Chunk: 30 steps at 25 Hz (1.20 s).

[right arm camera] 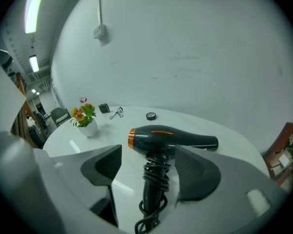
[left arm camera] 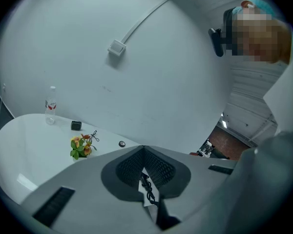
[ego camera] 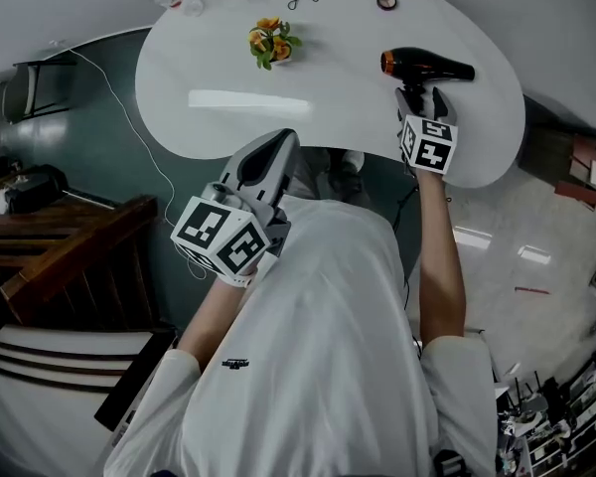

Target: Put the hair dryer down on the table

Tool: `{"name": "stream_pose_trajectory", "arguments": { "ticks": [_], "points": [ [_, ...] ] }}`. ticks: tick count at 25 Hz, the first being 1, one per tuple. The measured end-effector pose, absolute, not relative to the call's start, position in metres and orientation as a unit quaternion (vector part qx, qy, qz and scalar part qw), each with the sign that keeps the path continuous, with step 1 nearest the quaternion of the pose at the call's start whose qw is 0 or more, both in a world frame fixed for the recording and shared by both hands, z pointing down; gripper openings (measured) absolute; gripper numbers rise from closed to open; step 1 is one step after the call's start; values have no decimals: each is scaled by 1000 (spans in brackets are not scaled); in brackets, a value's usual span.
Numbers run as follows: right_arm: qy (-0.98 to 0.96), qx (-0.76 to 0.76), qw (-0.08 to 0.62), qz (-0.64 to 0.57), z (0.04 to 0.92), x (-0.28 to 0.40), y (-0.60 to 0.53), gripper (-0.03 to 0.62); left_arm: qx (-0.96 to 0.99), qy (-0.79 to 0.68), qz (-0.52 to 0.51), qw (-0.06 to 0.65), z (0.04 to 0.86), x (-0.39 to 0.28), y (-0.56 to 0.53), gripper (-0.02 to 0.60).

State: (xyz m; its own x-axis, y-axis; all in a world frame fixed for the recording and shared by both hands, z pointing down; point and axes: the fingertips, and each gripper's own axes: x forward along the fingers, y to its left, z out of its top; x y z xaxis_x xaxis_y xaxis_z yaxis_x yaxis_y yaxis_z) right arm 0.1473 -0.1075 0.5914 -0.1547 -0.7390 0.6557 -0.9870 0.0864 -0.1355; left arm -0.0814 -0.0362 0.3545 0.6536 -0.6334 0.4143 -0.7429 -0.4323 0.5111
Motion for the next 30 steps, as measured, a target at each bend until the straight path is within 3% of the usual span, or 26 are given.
{"name": "stream_pose_trajectory", "arguments": {
  "ticks": [10,15,26,30],
  "points": [
    [-740,592,218,233,517,137,-75,336,847,-414,57,328,345,-85,-34,2],
    [-753,598,170,217,468,135,-63,327,849,-413,50,326,343,-84,-32,2],
    [-770,605,133,153,380,136,-39,259,852,-418,37,315,334,-88,-26,2],
    [-771,606,131,146,366,140,-25,192,852,-421,34,309,332,-90,-24,1]
  ]
}}
